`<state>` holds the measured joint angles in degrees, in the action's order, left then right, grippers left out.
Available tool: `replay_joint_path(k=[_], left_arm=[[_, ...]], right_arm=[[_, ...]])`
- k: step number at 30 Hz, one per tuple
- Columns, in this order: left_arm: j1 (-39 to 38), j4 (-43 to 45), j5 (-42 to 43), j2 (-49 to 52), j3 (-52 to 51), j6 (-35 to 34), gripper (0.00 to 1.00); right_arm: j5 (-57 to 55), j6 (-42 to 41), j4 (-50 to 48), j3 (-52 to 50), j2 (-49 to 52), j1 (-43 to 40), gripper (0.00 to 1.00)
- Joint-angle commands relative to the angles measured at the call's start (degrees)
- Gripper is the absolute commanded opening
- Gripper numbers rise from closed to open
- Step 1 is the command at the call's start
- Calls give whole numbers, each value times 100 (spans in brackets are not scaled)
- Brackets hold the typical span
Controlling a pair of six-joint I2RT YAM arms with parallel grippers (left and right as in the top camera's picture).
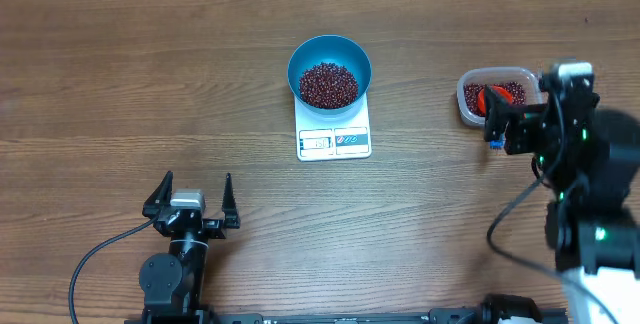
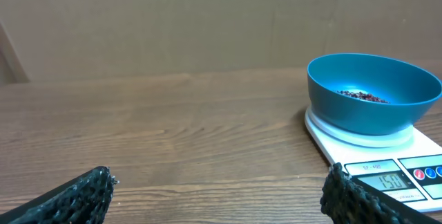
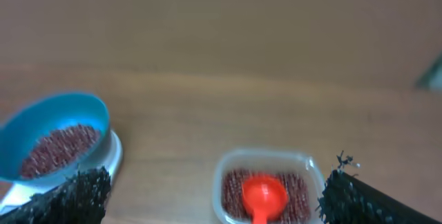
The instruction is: Scoop item into bowl and weigh 150g on scale
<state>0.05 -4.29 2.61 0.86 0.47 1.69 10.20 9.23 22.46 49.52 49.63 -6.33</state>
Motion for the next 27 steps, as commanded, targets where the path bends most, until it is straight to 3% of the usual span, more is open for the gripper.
replay_joint_path(k=[1, 14, 27], left_arm=[[31, -2, 39, -66, -20, 90, 100], [31, -4, 39, -66, -20, 90, 100], [31, -2, 39, -66, -20, 90, 99]], right_arm=[[304, -46, -553, -566, -520, 22, 100], [345, -494, -4529, -3226, -2166, 22, 100], [339, -490, -4771, -4258, -3099, 22, 100]])
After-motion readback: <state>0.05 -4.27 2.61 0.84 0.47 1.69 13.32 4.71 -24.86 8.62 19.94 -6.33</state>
